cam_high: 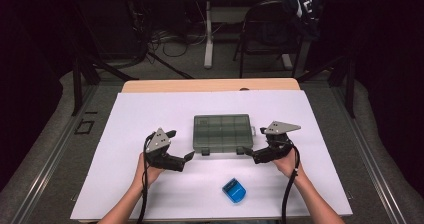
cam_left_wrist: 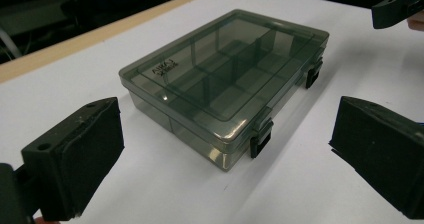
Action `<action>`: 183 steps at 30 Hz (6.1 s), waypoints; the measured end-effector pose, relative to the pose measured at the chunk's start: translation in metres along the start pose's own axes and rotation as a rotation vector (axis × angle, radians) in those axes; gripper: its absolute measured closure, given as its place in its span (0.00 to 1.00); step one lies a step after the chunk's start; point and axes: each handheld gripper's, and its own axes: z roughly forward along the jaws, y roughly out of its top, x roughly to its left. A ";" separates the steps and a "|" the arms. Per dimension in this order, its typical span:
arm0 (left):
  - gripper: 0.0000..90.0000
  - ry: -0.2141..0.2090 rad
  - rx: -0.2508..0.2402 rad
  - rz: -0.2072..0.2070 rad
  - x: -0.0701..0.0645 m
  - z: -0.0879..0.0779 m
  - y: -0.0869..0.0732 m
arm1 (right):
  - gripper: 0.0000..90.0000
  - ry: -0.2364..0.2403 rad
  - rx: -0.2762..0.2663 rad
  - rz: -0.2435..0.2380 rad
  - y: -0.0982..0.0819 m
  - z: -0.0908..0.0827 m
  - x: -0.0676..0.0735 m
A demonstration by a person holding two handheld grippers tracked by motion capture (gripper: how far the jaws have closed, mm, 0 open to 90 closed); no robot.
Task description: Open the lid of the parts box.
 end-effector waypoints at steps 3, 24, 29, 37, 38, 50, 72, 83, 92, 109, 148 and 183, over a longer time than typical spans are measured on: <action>0.00 -0.005 0.029 -0.016 0.003 0.007 0.002 | 0.00 0.015 0.024 0.008 0.000 0.003 -0.002; 0.14 -0.036 0.149 -0.007 0.012 0.037 0.000 | 0.10 0.035 0.117 0.000 -0.009 0.014 -0.014; 0.18 -0.038 0.171 0.000 0.011 0.038 -0.004 | 0.19 0.026 0.152 -0.014 -0.012 0.016 -0.012; 0.21 -0.031 0.197 0.028 0.007 0.044 -0.007 | 0.32 0.012 0.154 -0.052 -0.011 0.016 -0.010; 0.23 -0.028 0.200 0.036 0.006 0.044 -0.007 | 0.33 0.009 0.155 -0.053 -0.011 0.016 -0.010; 0.42 -0.019 0.220 0.106 0.000 0.046 -0.010 | 0.45 0.005 0.208 -0.044 -0.015 0.018 -0.010; 0.60 -0.010 0.208 0.096 0.002 0.042 -0.012 | 0.58 -0.006 0.200 -0.071 -0.015 0.020 -0.008; 0.64 -0.026 0.194 0.100 0.005 0.038 -0.012 | 0.61 -0.002 0.212 -0.065 -0.014 0.018 -0.007; 0.65 -0.025 0.198 0.110 0.004 0.038 -0.011 | 0.64 -0.002 0.208 -0.062 -0.014 0.017 -0.007; 0.66 -0.018 0.184 0.106 0.005 0.038 -0.011 | 0.66 -0.001 0.204 -0.054 -0.013 0.015 -0.007; 0.69 -0.030 0.105 0.091 0.005 0.033 -0.013 | 0.71 -0.020 0.092 0.016 -0.001 0.009 -0.009; 0.61 0.143 -0.004 0.170 -0.004 0.036 0.003 | 0.52 -0.106 0.038 -0.032 0.000 0.002 -0.007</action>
